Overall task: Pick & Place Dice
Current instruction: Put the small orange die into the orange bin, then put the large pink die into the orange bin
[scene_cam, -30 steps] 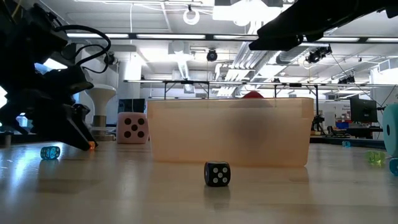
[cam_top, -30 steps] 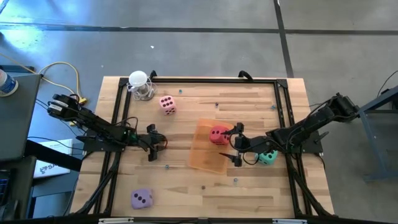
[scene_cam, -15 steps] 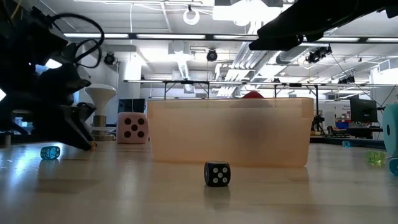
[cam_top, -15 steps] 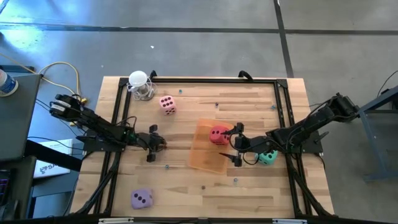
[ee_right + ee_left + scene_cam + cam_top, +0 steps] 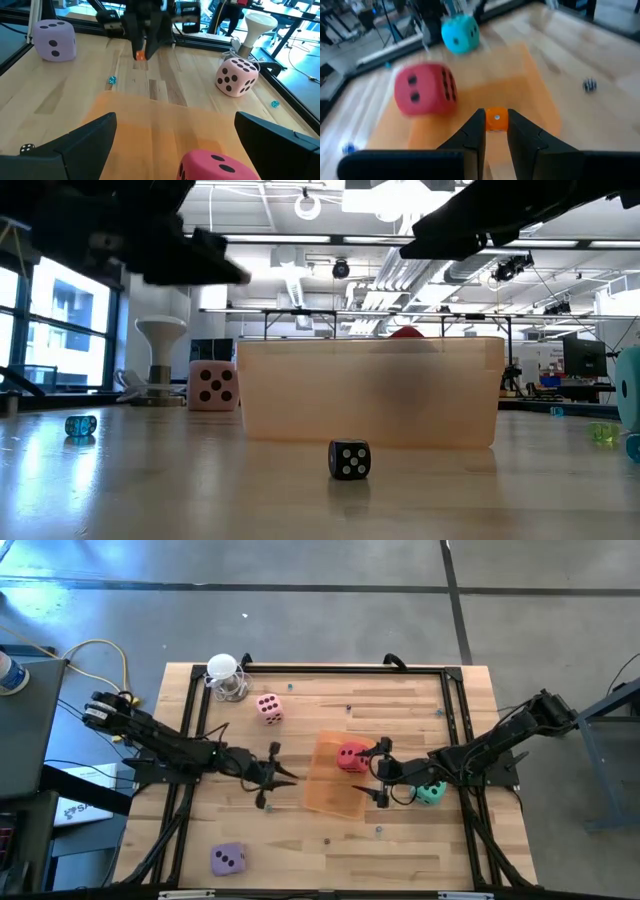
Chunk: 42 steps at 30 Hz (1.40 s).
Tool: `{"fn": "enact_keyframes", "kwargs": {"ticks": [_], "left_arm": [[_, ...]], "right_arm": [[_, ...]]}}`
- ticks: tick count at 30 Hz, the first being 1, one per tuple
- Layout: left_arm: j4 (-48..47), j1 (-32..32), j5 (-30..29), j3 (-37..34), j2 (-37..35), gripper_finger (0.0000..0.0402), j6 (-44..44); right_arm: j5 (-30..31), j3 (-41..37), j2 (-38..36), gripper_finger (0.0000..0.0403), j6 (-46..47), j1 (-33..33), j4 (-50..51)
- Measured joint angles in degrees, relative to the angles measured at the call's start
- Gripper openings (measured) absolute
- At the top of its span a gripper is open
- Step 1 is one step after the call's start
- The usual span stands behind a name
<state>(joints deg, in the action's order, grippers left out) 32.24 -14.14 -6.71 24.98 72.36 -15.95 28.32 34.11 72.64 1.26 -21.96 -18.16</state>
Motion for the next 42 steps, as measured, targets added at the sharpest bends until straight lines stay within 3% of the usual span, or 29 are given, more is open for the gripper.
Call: {"fn": "enact_keyframes", "kwargs": {"ticks": [6, 11, 20, 29, 34, 42], "left_arm": [[1.4, 3.6, 5.5, 2.7, 4.2, 0.0055, 2.7], [12.3, 5.6, 10.6, 4.0, 14.2, 0.0055, 4.0], [18.9, 6.1, 11.0, 5.1, 21.6, 0.0061, 6.4], [20.7, 6.1, 11.2, 5.1, 21.5, 0.0152, 7.0], [20.8, 6.3, 11.0, 5.1, 21.5, 0.0200, 9.6], [21.0, 6.2, 11.0, 5.1, 21.5, 0.0225, 12.0]], "right_arm": [[0.0, 0.0, 0.0, 0.0397, 0.0, 0.0, -0.1], [0.0, 0.0, 0.0, 0.0397, -0.4, 0.0, -0.7], [0.0, 0.0, 0.0, 0.0397, -0.9, 0.0, -0.5], [-0.5, 0.0, 0.0, 0.0397, -1.4, 1.2, -0.5], [-3.8, 0.0, 0.0, 0.0397, -0.9, 2.6, -0.5], [-6.4, 0.0, 0.0, 0.0397, -0.9, 3.7, -0.5]]}}
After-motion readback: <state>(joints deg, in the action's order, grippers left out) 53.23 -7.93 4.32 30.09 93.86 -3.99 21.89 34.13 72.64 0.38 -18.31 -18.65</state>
